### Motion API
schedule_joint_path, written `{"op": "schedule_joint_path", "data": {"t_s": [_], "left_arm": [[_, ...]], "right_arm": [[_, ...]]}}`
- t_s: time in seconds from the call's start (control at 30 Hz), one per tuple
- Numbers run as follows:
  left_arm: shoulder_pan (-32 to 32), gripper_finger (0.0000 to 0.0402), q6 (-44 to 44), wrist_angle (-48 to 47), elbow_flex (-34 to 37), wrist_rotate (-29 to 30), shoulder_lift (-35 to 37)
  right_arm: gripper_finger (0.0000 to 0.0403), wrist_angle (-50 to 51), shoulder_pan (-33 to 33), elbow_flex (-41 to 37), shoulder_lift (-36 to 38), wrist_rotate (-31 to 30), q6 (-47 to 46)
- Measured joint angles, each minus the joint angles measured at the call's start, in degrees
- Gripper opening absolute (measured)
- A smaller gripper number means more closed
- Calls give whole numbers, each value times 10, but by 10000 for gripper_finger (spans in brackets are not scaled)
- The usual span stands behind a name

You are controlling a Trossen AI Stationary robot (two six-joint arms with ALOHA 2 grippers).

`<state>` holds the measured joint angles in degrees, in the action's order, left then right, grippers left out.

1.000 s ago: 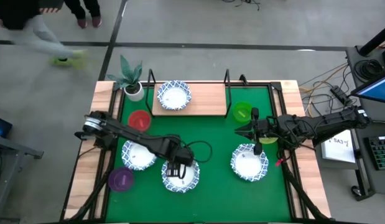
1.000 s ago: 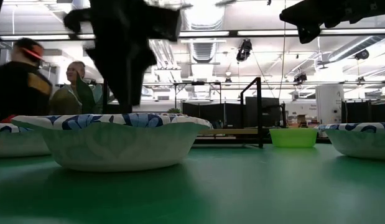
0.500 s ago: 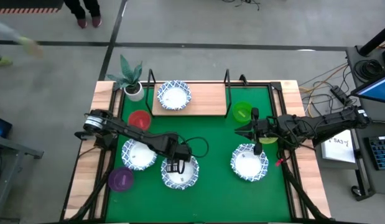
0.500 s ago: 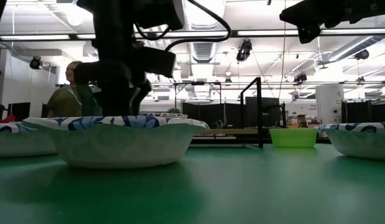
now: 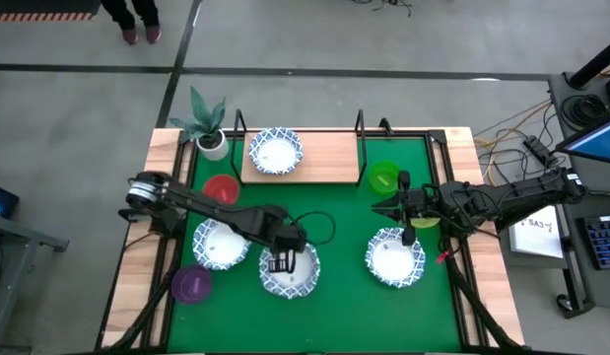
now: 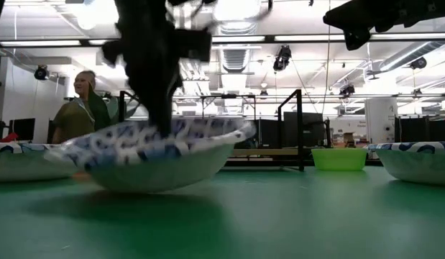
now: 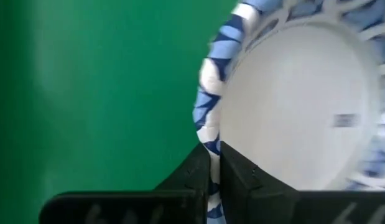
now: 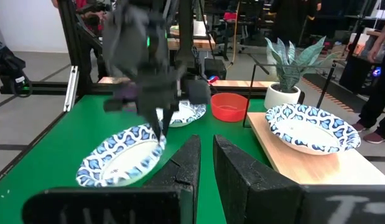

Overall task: Place and stack bowls onto a shelf
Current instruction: Stack the white patterned bowl on top of the white patterned bowl on the shelf

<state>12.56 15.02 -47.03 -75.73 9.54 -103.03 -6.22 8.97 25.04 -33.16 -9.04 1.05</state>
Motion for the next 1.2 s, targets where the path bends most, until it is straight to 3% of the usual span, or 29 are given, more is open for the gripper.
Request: {"op": "schedule_joint_path", "data": {"t_s": [0.2,0.33,0.53,0.8,0.9,1.2], "left_arm": [[-40,1,-22,-13,-30,3,73],[-104,1,-32,-21,-37,11,132],[-245,0,-63,-38,-51,80,201],[-450,0,-71,-36,-52,69,192],[-474,0,-75,-35,-52,43,179],[-492,8,-94,-28,-52,49,157]], "right_arm": [[34,0,0,0,0,0,0],[34,1,0,0,0,0,0],[34,1,0,0,0,0,0],[34,1,0,0,0,0,0],[34,2,0,0,0,0,1],[34,2,0,0,0,0,4]]}}
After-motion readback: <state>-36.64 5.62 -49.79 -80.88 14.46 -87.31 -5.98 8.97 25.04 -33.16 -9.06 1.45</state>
